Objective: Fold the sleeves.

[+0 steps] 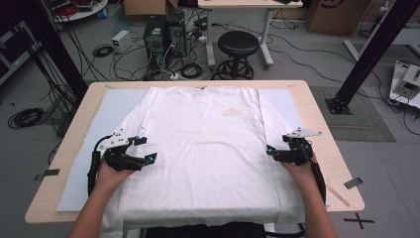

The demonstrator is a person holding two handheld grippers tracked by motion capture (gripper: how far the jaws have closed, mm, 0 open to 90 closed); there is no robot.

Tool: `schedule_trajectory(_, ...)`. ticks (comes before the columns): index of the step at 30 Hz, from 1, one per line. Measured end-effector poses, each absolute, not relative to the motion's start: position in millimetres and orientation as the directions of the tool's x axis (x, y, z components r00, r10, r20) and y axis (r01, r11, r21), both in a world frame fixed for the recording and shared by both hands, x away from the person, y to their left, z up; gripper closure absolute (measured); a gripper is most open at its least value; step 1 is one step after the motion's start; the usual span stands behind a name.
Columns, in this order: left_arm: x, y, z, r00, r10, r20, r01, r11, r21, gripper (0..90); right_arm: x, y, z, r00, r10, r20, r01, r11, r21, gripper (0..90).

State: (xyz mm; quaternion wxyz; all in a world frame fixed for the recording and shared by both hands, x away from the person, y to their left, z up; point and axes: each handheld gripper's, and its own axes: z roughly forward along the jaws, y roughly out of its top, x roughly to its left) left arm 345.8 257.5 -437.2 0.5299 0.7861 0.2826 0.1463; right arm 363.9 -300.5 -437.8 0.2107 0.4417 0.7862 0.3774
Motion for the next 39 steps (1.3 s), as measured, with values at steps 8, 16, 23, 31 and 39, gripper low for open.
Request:
schedule_trajectory(8, 345.7, 258.1, -436.6, 0.796, 0.601, -0.067, 0.289, -0.279, 0.916, 20.4, 363.8, -293.9, -441.8, -0.53, 0.847, -0.033, 0.555, 0.377, 0.742, 21.2)
schedule_trajectory(16, 346.4, 257.0, -436.9, 0.799, 0.598, -0.064, 0.289, -0.288, 0.913, 20.4, 363.9, -289.5, -446.9, -0.554, 0.829, -0.075, 0.57, 0.443, 0.691, 36.6)
schedule_trajectory(23, 345.7, 258.3, -437.8, 0.797, 0.6, -0.07, 0.294, -0.285, 0.912, 20.4, 365.2, -296.9, -445.8, -0.543, 0.839, -0.022, 0.599, 0.406, 0.691, 52.4)
schedule_trajectory(31, 344.3, 259.1, -436.7, 0.797, 0.601, -0.062, 0.289, -0.288, 0.913, 20.5, 365.2, -302.7, -445.2, -0.535, 0.845, -0.009, 0.606, 0.391, 0.693, 63.7)
schedule_trajectory(39, 344.0, 261.0, -436.6, 0.795, 0.603, -0.064, 0.29, -0.285, 0.914, 20.4, 366.5, -309.6, -445.0, -0.514, 0.857, 0.035, 0.626, 0.347, 0.698, 73.4)
